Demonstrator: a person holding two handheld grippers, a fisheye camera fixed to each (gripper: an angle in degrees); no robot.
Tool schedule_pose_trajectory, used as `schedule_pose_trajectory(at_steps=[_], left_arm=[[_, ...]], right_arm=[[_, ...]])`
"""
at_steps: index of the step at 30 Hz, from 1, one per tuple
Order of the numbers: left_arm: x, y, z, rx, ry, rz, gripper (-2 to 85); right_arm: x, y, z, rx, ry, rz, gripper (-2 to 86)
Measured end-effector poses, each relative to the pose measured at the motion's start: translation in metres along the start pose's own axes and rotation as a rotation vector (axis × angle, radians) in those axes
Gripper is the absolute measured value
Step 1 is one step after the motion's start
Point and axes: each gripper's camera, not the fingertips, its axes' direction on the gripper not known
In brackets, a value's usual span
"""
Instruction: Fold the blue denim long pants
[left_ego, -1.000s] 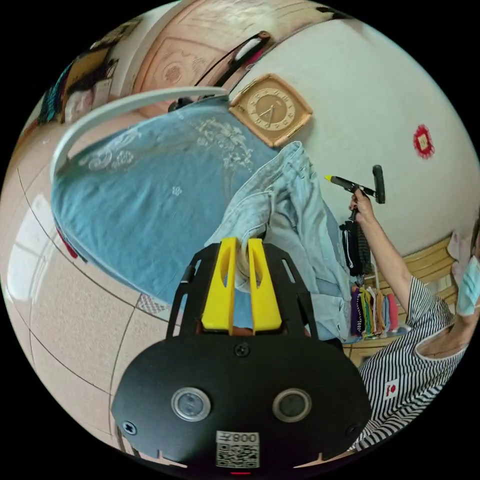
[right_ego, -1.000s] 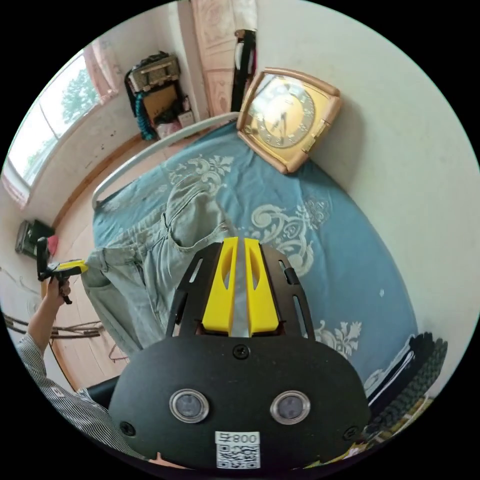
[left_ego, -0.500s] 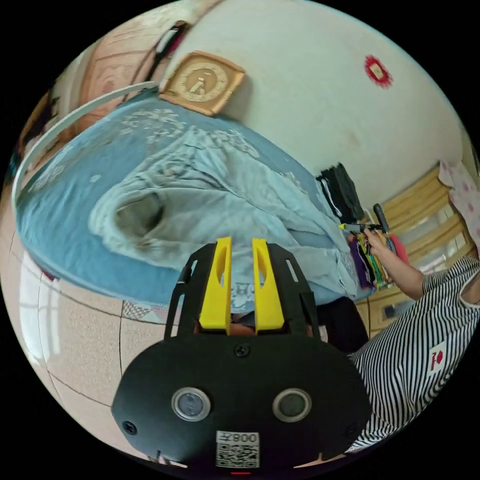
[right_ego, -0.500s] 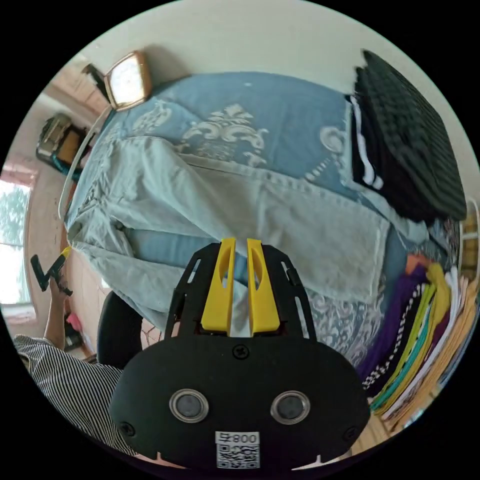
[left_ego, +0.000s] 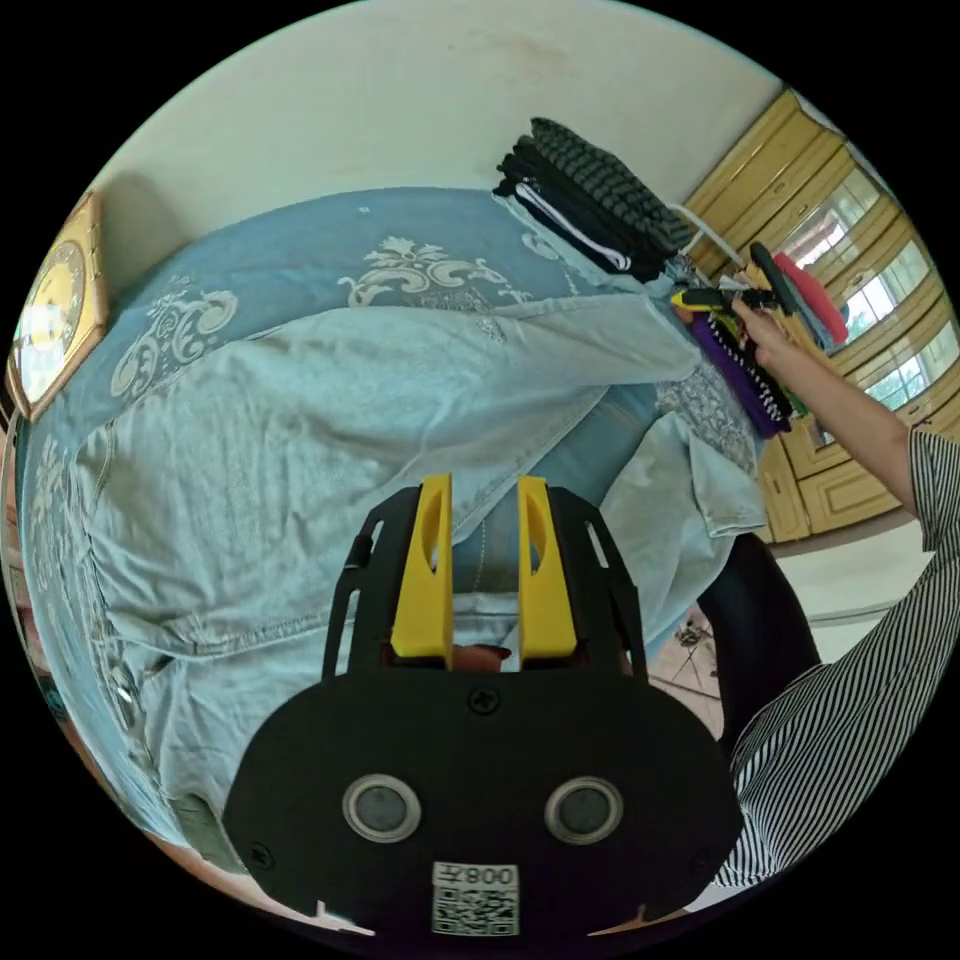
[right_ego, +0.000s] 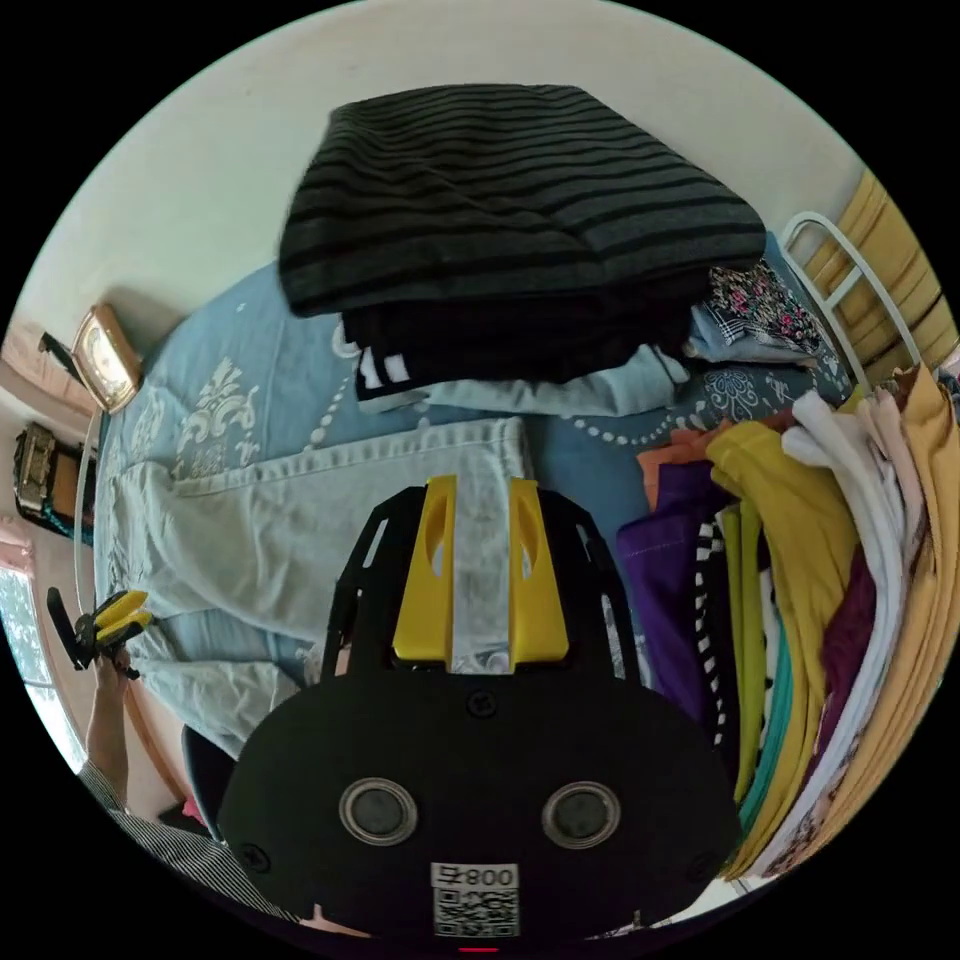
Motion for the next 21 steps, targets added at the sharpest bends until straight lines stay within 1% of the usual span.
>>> schedule_pose_trajectory(at_steps=[3,4,6,9,10,14,17,19,21], left_arm=[[0.018,-0.036,0.019,-0.136,-0.064,0.030,9.7],[0.026,-0.047,0.021,-0.145,-0.117,0.037,9.0],[0.039,-0.065,0.018,-0.155,-0.148,0.072,7.5],[0.053,-0.092,0.011,-0.173,-0.154,0.095,4.6],[0.057,-0.103,0.006,-0.180,-0.142,0.094,3.9],[0.068,-0.128,-0.032,-0.115,-0.096,0.131,3.0],[0.074,-0.143,-0.061,-0.094,-0.038,0.185,2.8],[0.073,-0.158,-0.066,-0.085,0.010,0.165,2.8],[0.071,-0.172,-0.057,-0.105,0.033,0.125,2.9]], right_arm=[[0.023,-0.010,0.047,-0.065,0.016,0.036,9.1],[0.030,-0.010,0.067,-0.104,0.020,0.041,9.0],[0.037,-0.006,0.084,-0.089,0.011,0.035,8.5],[0.043,0.006,0.102,-0.080,-0.019,-0.037,4.7],[0.046,0.009,0.107,-0.094,-0.030,-0.045,4.0],[0.059,0.024,0.086,0.038,-0.075,-0.101,3.0],[0.071,0.029,0.075,0.123,-0.038,-0.108,3.3],[0.080,0.028,0.086,0.129,-0.076,-0.097,3.8],[0.085,0.024,0.118,0.047,-0.065,-0.079,4.6]])
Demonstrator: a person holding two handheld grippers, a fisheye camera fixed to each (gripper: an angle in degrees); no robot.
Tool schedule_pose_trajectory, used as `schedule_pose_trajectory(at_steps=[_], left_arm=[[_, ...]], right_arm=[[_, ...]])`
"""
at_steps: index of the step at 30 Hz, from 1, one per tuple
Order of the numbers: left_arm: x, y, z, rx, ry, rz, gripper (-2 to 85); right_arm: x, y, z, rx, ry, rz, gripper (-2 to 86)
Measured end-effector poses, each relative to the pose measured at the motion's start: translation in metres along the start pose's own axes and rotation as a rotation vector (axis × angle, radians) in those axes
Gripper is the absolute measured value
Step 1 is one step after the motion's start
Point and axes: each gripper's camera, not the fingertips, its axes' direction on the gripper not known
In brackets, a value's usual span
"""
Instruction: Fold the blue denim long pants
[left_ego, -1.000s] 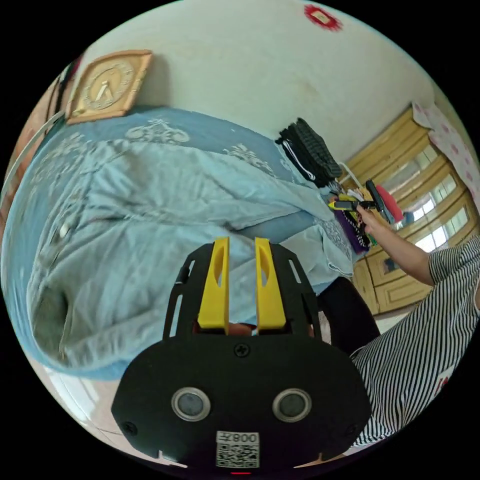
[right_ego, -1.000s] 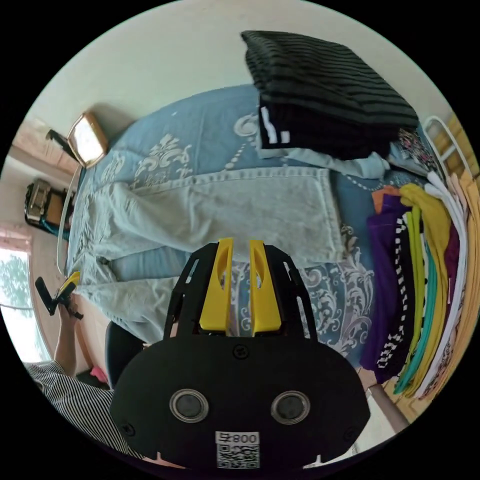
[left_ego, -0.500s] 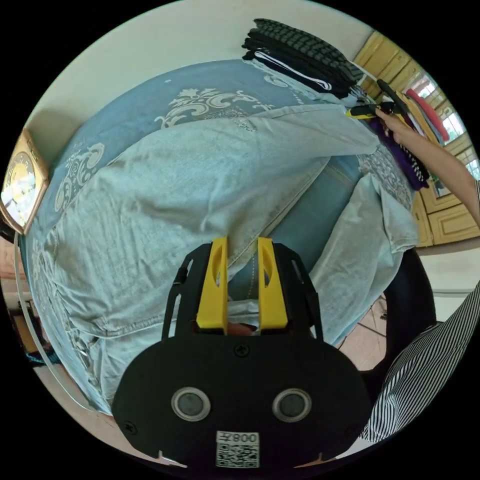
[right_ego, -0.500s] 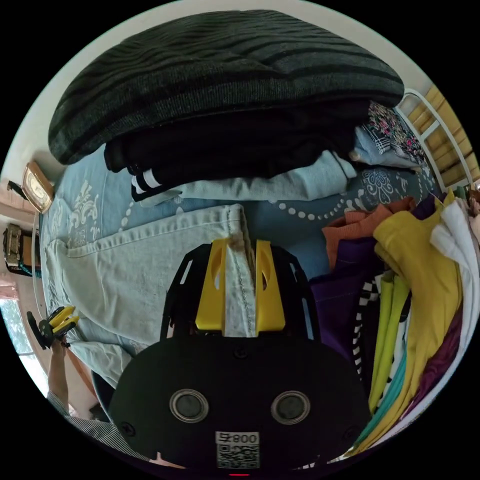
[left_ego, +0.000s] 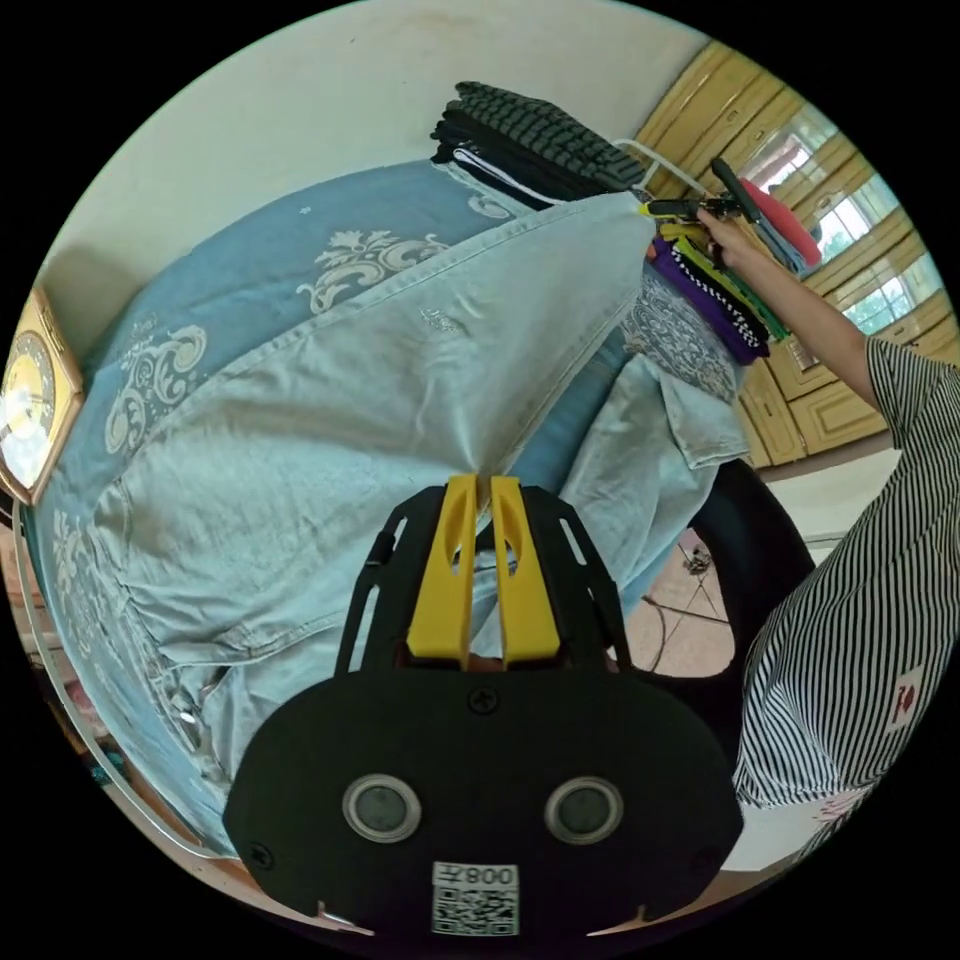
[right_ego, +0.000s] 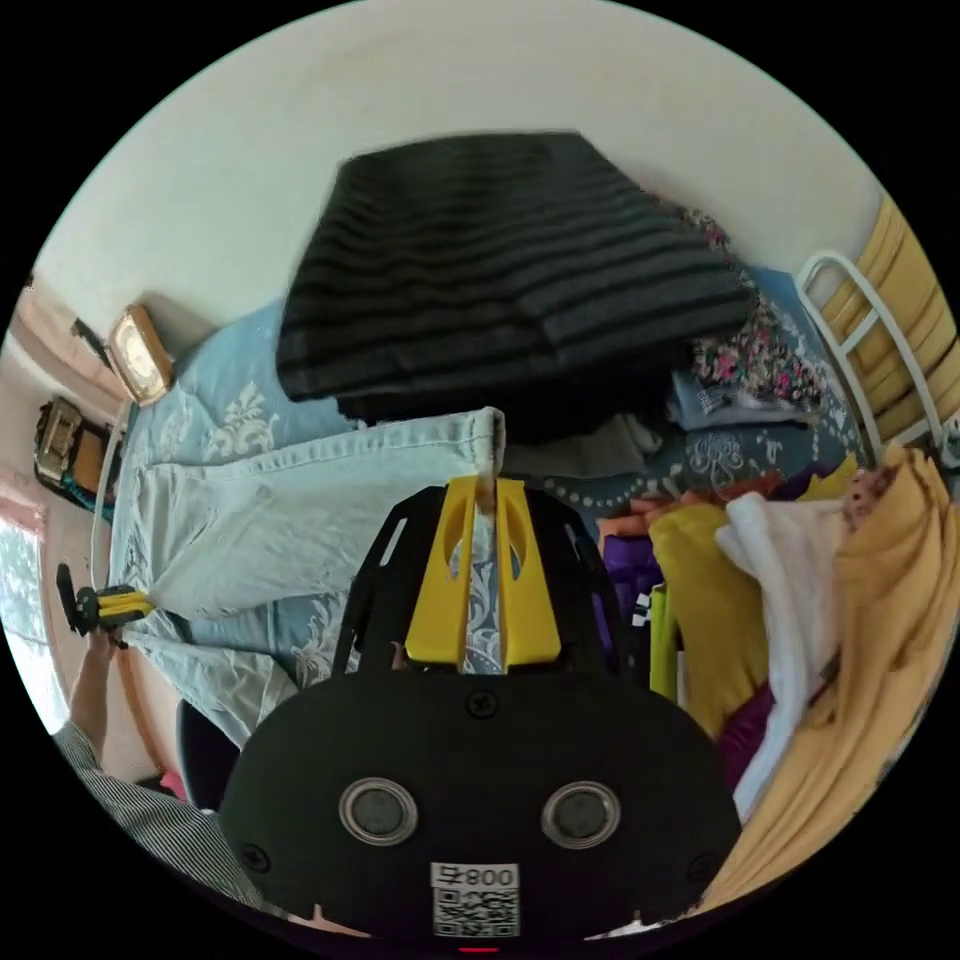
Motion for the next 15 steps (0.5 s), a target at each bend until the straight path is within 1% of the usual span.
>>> schedule_pose_trajectory(at_steps=[2,3,5,8,10,12,15], left_arm=[[-0.002,-0.015,0.012,-0.037,0.001,-0.032,3.0],[-0.003,-0.024,0.017,-0.049,0.008,-0.057,3.1],[-0.002,-0.036,0.017,-0.035,0.017,-0.081,3.4],[0.005,-0.054,0.009,-0.028,-0.025,-0.059,4.1],[0.015,-0.066,-0.002,0.001,-0.075,-0.035,5.3],[0.026,-0.077,-0.010,0.036,-0.103,-0.005,6.2],[0.056,-0.101,-0.019,0.125,-0.120,0.062,7.1]], right_arm=[[0.012,0.004,0.045,-0.129,0.043,0.075,5.3],[0.015,0.008,0.053,-0.142,0.052,0.092,5.5],[0.029,0.026,0.065,-0.099,0.012,0.131,6.5],[0.050,0.060,0.065,0.004,-0.092,0.161,7.6],[0.058,0.084,0.070,0.038,-0.117,0.150,7.4],[0.065,0.106,0.083,0.045,-0.125,0.143,7.5],[0.078,0.125,0.119,-0.009,-0.183,0.158,7.8]])
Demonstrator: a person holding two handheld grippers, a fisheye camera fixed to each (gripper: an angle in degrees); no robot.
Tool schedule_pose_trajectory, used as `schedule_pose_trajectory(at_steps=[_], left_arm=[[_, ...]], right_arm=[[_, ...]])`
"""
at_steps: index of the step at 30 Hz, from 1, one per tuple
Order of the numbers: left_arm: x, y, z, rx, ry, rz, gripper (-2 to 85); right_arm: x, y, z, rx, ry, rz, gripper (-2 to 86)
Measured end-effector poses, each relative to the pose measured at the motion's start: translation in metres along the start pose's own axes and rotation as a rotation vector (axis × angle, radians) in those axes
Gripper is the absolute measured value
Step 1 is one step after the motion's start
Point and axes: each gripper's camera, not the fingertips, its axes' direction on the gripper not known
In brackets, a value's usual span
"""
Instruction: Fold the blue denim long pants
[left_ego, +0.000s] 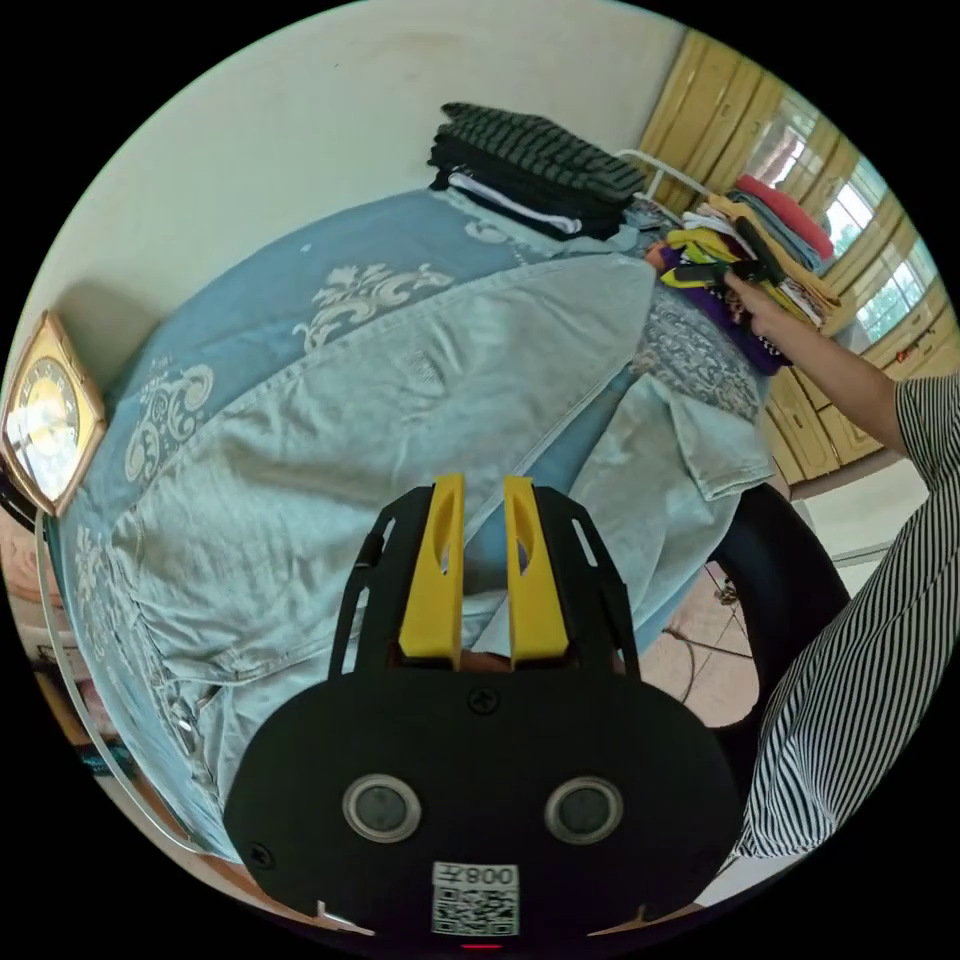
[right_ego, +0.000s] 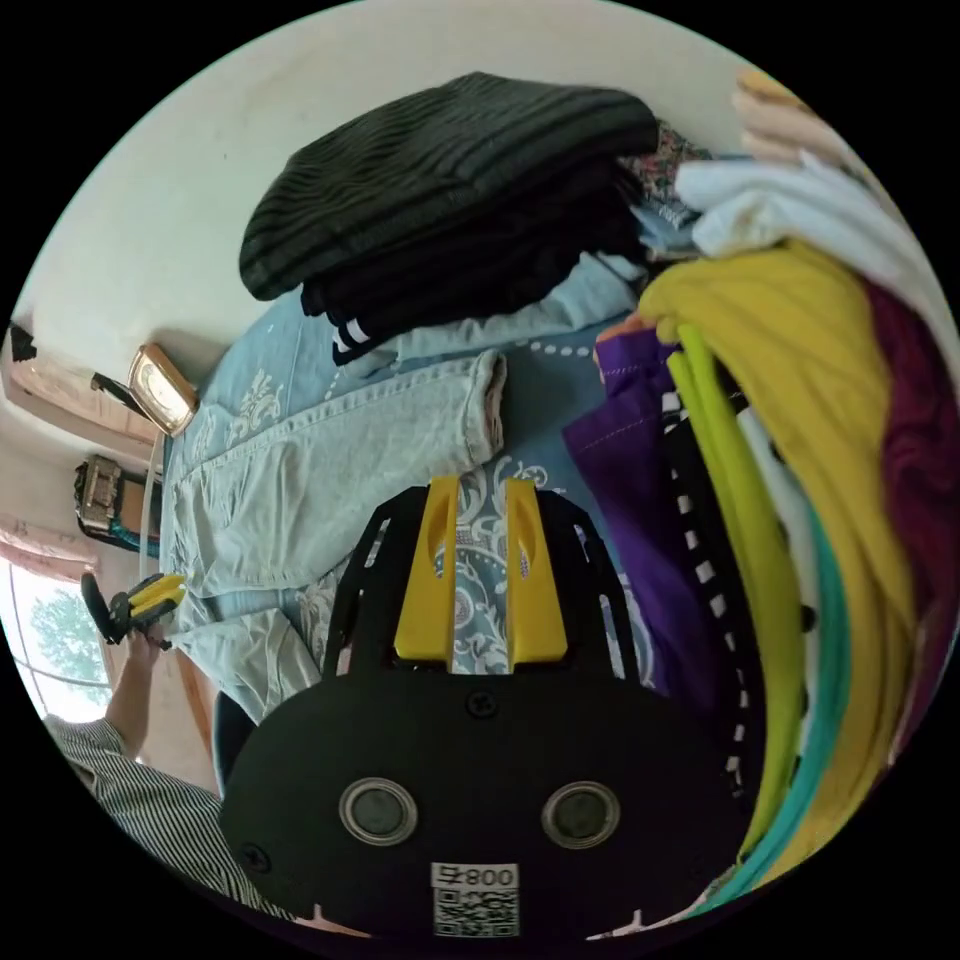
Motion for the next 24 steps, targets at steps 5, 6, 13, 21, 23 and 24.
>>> schedule_pose_trajectory(at_steps=[5,6,13,21,23,24], left_arm=[[0.052,-0.076,0.034,0.035,0.192,0.160,8.2],[0.064,-0.102,0.047,0.043,0.199,0.193,8.5],[0.081,-0.231,0.137,-0.134,0.226,0.202,5.0],[-0.053,-0.230,0.154,0.036,0.790,-0.352,1.7],[-0.074,-0.222,0.167,0.043,0.840,-0.446,1.6],[-0.082,-0.217,0.175,0.049,0.882,-0.488,1.5]], right_arm=[[0.027,0.003,0.039,-0.003,-0.196,0.040,6.1],[0.028,0.003,0.042,-0.006,-0.197,0.035,6.1],[0.031,0.009,0.061,-0.005,-0.228,-0.051,6.5],[0.051,0.050,0.082,0.053,-0.292,-0.055,7.9],[0.057,0.058,0.102,0.035,-0.350,-0.011,8.2],[0.057,0.059,0.107,0.032,-0.368,-0.001,8.3]])
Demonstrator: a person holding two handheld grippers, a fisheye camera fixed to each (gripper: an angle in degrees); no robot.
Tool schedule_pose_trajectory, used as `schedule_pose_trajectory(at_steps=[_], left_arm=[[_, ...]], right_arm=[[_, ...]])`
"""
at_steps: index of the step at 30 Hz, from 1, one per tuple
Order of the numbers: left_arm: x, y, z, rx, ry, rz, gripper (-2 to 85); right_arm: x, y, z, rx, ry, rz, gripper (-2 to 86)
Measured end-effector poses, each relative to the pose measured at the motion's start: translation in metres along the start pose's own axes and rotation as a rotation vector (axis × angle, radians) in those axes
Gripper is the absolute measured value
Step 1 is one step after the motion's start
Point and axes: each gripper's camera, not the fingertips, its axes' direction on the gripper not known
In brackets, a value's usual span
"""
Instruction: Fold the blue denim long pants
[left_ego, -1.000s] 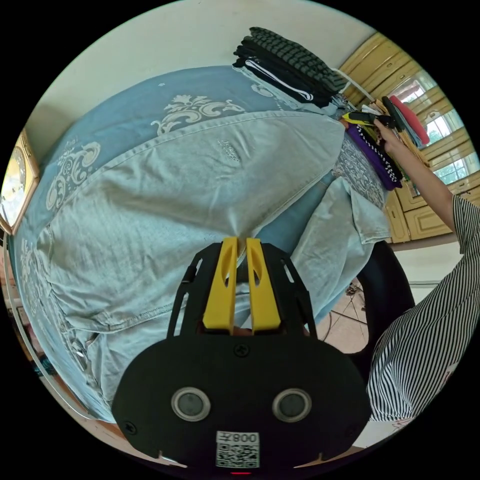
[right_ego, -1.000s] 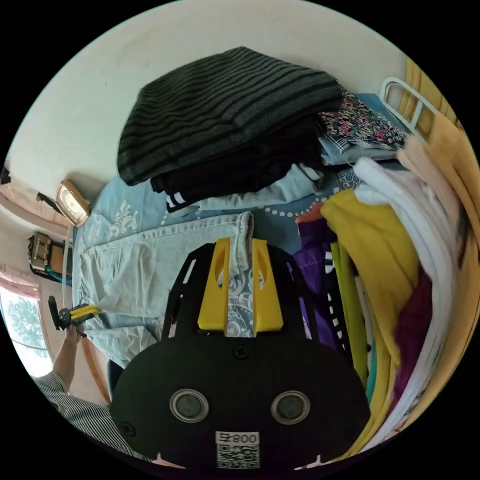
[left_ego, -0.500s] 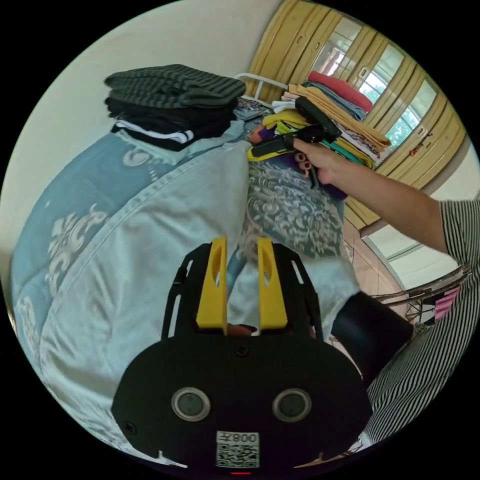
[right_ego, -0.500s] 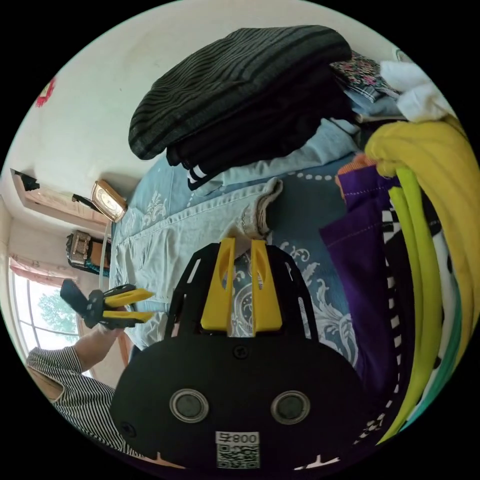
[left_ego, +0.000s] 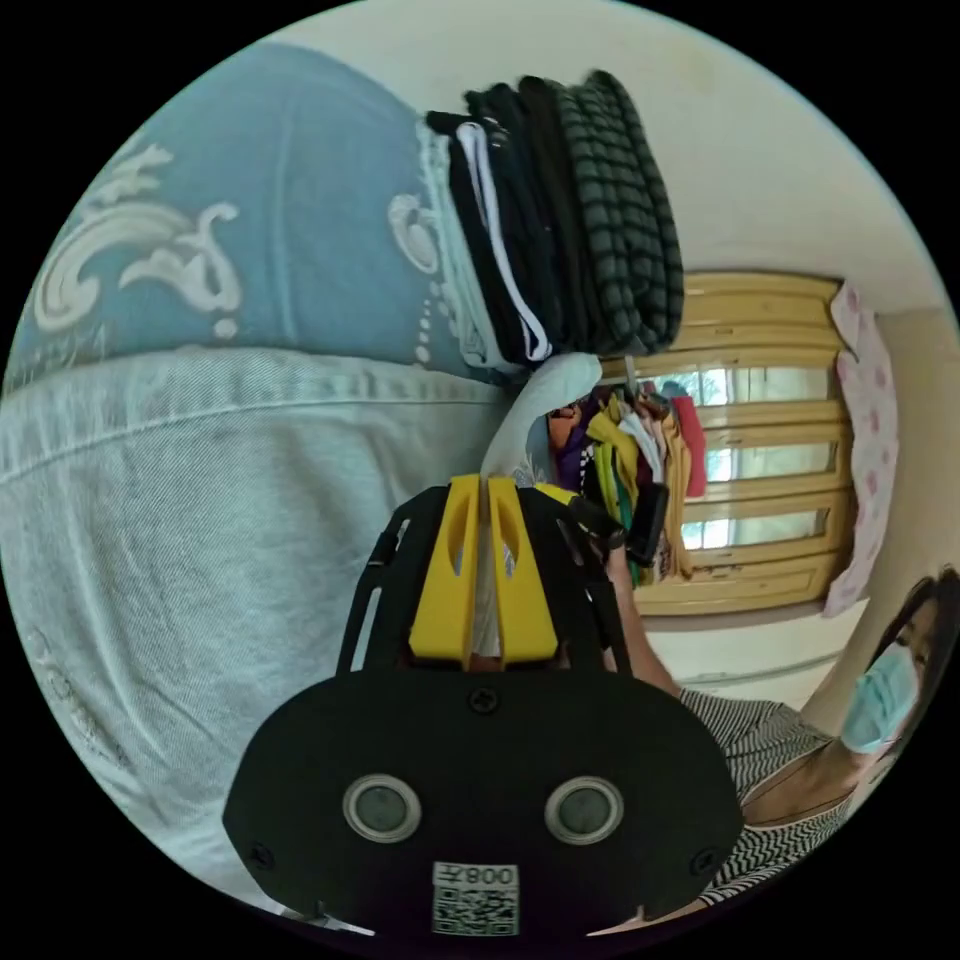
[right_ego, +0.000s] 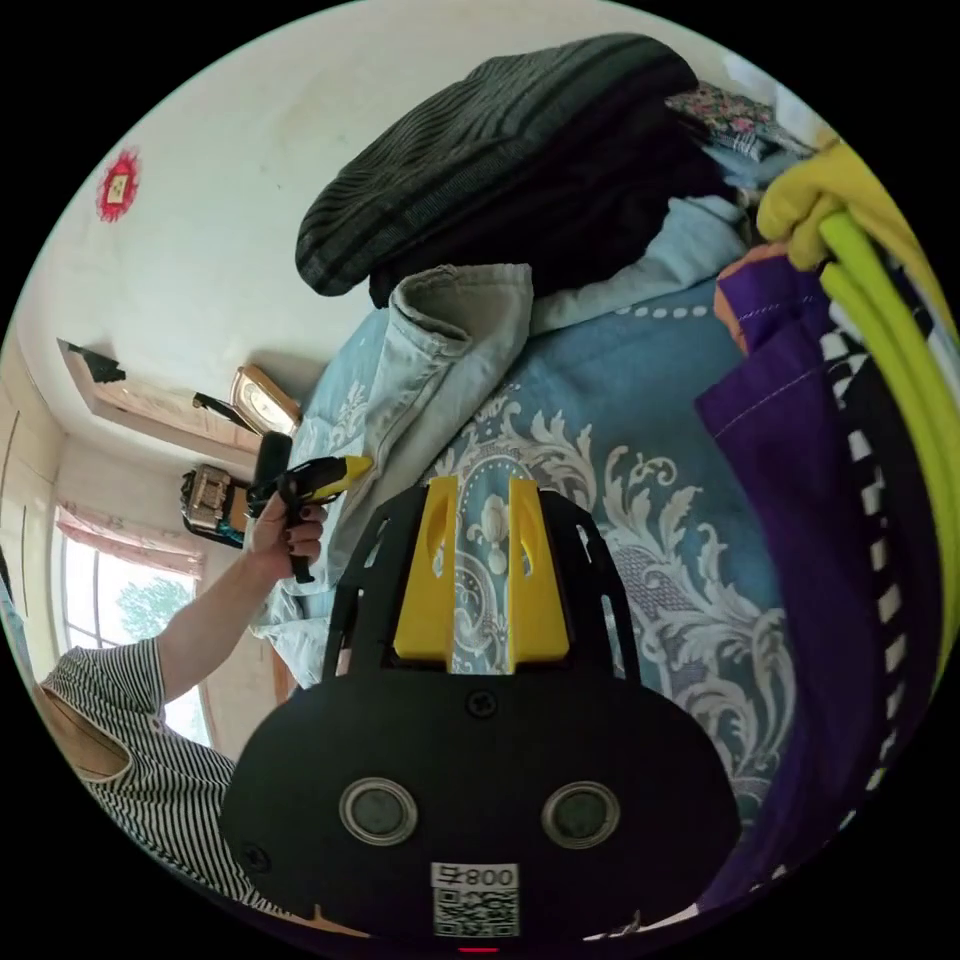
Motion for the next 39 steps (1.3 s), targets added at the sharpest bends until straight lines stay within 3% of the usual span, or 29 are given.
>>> schedule_pose_trajectory(at_steps=[13,28,34,39], left_arm=[[-0.034,0.000,-0.004,-0.017,0.080,-0.004,1.6],[-0.044,0.041,-0.010,-0.059,0.136,0.031,2.3],[-0.005,0.083,0.016,-0.197,-0.024,0.232,5.2],[-0.001,0.116,0.024,-0.214,-0.084,0.239,7.3]], right_arm=[[-0.002,-0.009,0.018,0.211,-0.088,0.025,10.1],[-0.049,0.008,-0.003,0.210,-0.202,-0.084,5.9],[-0.108,0.057,-0.074,0.207,0.049,-0.122,4.0],[-0.106,0.081,-0.058,0.019,0.386,0.025,1.3]])
